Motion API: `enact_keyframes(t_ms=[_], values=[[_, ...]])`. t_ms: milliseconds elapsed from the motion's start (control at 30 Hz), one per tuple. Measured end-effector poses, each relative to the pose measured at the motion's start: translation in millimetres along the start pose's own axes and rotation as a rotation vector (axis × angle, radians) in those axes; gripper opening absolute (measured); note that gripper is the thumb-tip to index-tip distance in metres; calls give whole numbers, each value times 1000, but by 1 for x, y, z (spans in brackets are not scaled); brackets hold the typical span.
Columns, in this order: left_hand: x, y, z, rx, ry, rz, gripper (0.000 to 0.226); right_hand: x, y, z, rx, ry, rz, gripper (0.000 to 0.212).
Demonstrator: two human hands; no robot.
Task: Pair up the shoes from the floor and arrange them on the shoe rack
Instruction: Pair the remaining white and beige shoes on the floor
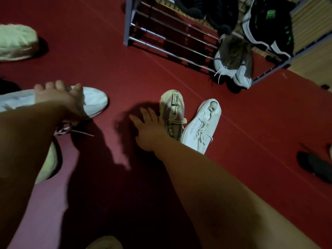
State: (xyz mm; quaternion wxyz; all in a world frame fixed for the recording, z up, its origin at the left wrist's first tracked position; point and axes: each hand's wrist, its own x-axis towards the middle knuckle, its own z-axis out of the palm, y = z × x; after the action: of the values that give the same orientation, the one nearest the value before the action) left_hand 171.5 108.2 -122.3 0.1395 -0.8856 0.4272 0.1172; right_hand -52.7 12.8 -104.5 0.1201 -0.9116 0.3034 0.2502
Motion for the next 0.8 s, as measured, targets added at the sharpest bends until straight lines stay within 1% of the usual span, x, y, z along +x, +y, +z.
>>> enact_keyframes(t_ms=[67, 167, 233, 300, 367, 400, 500, 533, 567, 600, 633, 667, 700, 733, 767, 800], values=[[-4, 6, -3, 6, 47, 11, 89, -3, 12, -1, 14, 95, 27, 72], [-6, 22, -20, 62, 88, 95, 95, -10, 44, -6, 67, 204, 123, 68], [-5, 41, -39, 109, 113, 187, 96, -22, 73, -12, 104, 261, 178, 67], [-7, 69, -62, 171, 195, 321, 93, -37, 104, -18, 185, 306, 255, 67], [-11, 102, -84, 234, 306, 499, 89, -55, 137, -21, 251, 341, 367, 67], [-15, 120, -95, 281, 331, 601, 89, -65, 152, -22, 273, 336, 425, 66], [-30, 175, -118, 405, 443, 966, 92, -93, 195, -20, 311, 276, 552, 67], [-37, 195, -123, 399, 473, 1099, 87, -103, 208, -18, 333, 264, 583, 68], [-43, 215, -124, 340, 473, 1219, 76, -112, 220, -15, 358, 259, 615, 69], [-51, 234, -126, 298, 459, 1290, 62, -122, 231, -11, 373, 256, 641, 70], [-59, 253, -124, 310, 533, 1365, 50, -129, 241, -7, 379, 254, 658, 70], [-65, 272, -122, 353, 629, 1469, 47, -137, 253, -3, 383, 252, 669, 70], [-66, 290, -117, 386, 702, 1581, 49, -144, 262, 0, 395, 255, 678, 69], [-67, 305, -113, 425, 752, 1666, 49, -149, 270, 4, 420, 262, 693, 69], [-69, 319, -110, 439, 766, 1730, 48, -154, 279, 8, 456, 273, 717, 68], [-67, 334, -106, 433, 828, 1806, 48, -159, 288, 13, 500, 287, 749, 68]])
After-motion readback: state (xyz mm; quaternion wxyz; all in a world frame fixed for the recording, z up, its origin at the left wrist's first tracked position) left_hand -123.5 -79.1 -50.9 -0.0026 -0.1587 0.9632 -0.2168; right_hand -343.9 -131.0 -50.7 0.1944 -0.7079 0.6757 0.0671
